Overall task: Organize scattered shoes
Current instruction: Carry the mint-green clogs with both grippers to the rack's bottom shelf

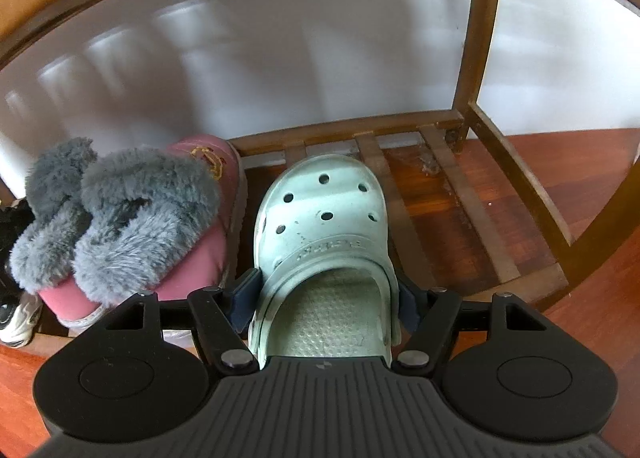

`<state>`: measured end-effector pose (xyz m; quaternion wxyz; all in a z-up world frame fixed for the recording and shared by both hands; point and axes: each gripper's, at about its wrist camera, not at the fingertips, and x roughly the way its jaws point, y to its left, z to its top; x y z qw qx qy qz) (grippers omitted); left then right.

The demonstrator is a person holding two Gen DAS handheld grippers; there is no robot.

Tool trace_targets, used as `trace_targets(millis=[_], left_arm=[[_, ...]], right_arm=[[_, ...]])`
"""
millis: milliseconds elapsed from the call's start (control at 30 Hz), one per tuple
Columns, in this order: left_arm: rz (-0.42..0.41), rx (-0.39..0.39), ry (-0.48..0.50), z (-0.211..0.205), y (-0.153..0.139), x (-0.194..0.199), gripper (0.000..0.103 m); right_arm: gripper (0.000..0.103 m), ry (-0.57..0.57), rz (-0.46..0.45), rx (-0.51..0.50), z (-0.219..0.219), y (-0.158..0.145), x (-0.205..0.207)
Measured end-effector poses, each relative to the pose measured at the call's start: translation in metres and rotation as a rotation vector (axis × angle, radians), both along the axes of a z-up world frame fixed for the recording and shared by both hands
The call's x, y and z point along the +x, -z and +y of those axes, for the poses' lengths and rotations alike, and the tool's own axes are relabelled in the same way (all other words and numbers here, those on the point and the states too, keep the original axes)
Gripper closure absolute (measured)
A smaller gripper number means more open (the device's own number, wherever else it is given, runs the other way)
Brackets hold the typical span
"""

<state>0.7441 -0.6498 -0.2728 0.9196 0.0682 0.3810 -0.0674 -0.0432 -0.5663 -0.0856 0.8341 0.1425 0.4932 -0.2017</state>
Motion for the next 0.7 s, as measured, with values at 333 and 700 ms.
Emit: trace_targets(millis=[333, 700], left_arm=[[0.019, -0.043, 0.019, 0.012, 0.0, 0.002, 0.022], [0.013, -0.088, 0.05, 0.037, -0.022, -0.033, 0.018]], right_arm=[[0.032, -0.027, -0.005, -0.018, 0.009, -0.006, 0.014], [0.032, -0.122, -0.032, -0.033, 0.03, -0.011, 0.052]])
